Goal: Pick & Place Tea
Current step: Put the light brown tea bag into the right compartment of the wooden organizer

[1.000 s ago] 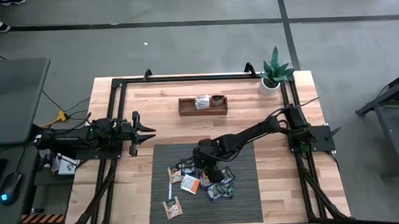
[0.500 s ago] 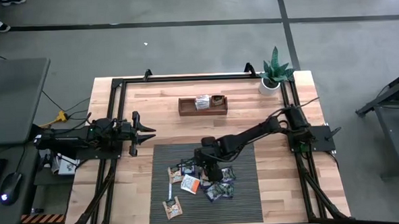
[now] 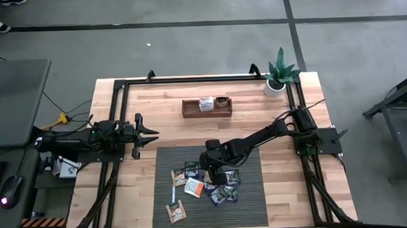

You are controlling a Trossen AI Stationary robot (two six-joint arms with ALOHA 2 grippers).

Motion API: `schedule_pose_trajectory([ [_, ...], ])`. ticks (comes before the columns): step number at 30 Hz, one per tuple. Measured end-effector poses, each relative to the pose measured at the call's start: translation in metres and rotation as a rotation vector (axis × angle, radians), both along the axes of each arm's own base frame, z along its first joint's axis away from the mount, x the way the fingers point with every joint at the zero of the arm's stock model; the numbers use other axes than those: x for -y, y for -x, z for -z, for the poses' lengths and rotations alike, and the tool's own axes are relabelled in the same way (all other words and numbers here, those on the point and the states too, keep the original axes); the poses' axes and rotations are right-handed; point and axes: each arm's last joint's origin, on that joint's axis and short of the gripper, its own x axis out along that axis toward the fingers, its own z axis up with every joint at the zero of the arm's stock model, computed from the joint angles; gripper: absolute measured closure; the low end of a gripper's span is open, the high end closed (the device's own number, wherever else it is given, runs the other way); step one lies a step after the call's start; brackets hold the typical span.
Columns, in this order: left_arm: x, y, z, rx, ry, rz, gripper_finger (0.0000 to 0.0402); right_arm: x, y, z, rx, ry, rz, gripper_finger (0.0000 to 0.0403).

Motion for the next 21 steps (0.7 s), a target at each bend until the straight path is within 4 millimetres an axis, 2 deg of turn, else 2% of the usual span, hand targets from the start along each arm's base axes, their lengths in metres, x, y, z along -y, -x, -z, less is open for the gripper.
schedule_pose_trajectory([
  [13,0.0,0.0,0.0001,0.0,0.0,0.0,0.0319,-0.0006,0.0002,0.0012,-0.01,-0.029,-0.013,0.0262],
  [21,0.0,0.0,0.0,0.0,0.0,0.0,0.0319,-0.0007,0.0004,0.0015,-0.013,-0.032,-0.015,0.0278],
])
